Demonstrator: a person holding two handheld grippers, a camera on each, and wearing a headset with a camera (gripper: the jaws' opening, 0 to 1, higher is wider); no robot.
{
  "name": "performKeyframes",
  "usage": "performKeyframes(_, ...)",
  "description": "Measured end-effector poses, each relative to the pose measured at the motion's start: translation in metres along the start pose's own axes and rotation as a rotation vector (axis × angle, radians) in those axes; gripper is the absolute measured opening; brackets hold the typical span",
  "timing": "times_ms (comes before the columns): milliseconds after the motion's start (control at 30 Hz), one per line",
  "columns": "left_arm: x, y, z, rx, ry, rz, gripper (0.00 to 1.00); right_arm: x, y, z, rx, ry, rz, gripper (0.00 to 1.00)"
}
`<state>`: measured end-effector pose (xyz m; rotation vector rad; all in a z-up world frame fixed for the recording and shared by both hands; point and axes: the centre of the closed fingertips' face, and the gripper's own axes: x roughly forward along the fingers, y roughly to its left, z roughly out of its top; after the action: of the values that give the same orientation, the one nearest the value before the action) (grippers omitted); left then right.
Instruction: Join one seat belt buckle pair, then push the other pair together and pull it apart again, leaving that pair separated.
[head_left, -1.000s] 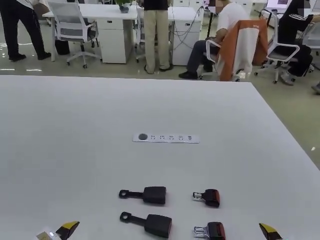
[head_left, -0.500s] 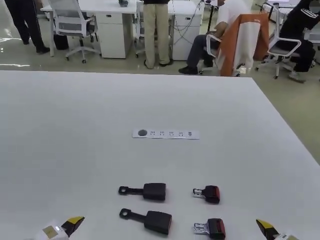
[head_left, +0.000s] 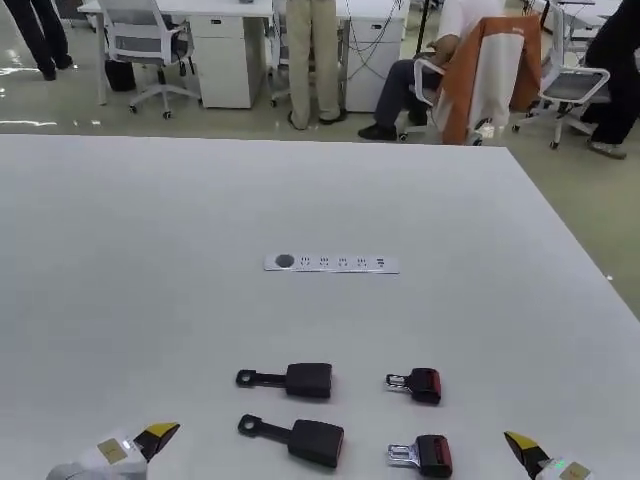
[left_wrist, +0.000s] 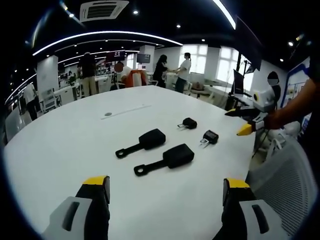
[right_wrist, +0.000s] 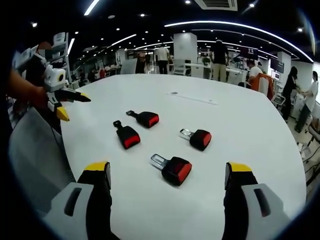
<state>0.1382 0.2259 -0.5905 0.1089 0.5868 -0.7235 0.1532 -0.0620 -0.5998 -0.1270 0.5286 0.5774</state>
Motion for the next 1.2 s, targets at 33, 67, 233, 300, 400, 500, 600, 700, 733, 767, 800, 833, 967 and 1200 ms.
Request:
performKeyframes(33,0.000,0.000,0.000,0.002,0.002,-0.001,0.96,0.001,0.000,0.000,0.000,0.000,0.004,0.94)
performKeyframes(67,0.001,0.002,-0.002,0.006,0.007,-0.005,0.96,0.002,0.000,0.001,-0.002,0.000,0.007,0.94)
performKeyframes(233,0.003,0.004,-0.002,0.017,0.019,-0.020,0.95,0.007,-0.002,0.000,-0.013,0.013,0.022,0.94)
performKeyframes(300,0.006,0.004,-0.001,0.018,0.021,-0.025,0.95,0.009,-0.001,0.000,-0.016,0.017,0.027,0.93)
performKeyframes(400,0.008,0.001,0.002,0.031,0.029,-0.036,0.94,0.012,-0.001,-0.001,-0.025,0.025,0.039,0.93)
performKeyframes(500,0.012,-0.001,0.003,0.038,0.037,-0.047,0.93,0.014,0.000,-0.002,-0.033,0.033,0.048,0.92)
performKeyframes(600,0.016,0.000,0.001,0.042,0.045,-0.057,0.93,0.018,0.000,-0.001,-0.036,0.043,0.056,0.91)
performKeyframes(700,0.019,0.001,0.002,0.049,0.044,-0.067,0.92,0.020,-0.001,0.000,-0.036,0.042,0.065,0.91)
performKeyframes(733,0.022,-0.001,0.005,0.052,0.047,-0.073,0.91,0.022,-0.001,-0.001,-0.041,0.048,0.072,0.91)
performKeyframes(767,0.024,-0.002,0.006,0.055,0.051,-0.080,0.91,0.023,0.001,-0.002,-0.045,0.053,0.079,0.90)
performKeyframes(800,0.025,-0.002,0.006,0.058,0.053,-0.083,0.90,0.023,0.001,-0.001,-0.049,0.055,0.083,0.90)
performKeyframes(833,0.026,-0.002,0.006,0.063,0.058,-0.087,0.90,0.024,0.002,-0.001,-0.053,0.059,0.089,0.90)
performKeyframes(967,0.032,0.002,0.005,0.073,0.067,-0.099,0.90,0.028,-0.001,-0.003,-0.060,0.072,0.099,0.90)
performKeyframes(1200,0.044,0.000,0.004,0.094,0.088,-0.128,0.90,0.036,-0.003,-0.006,-0.072,0.089,0.132,0.90)
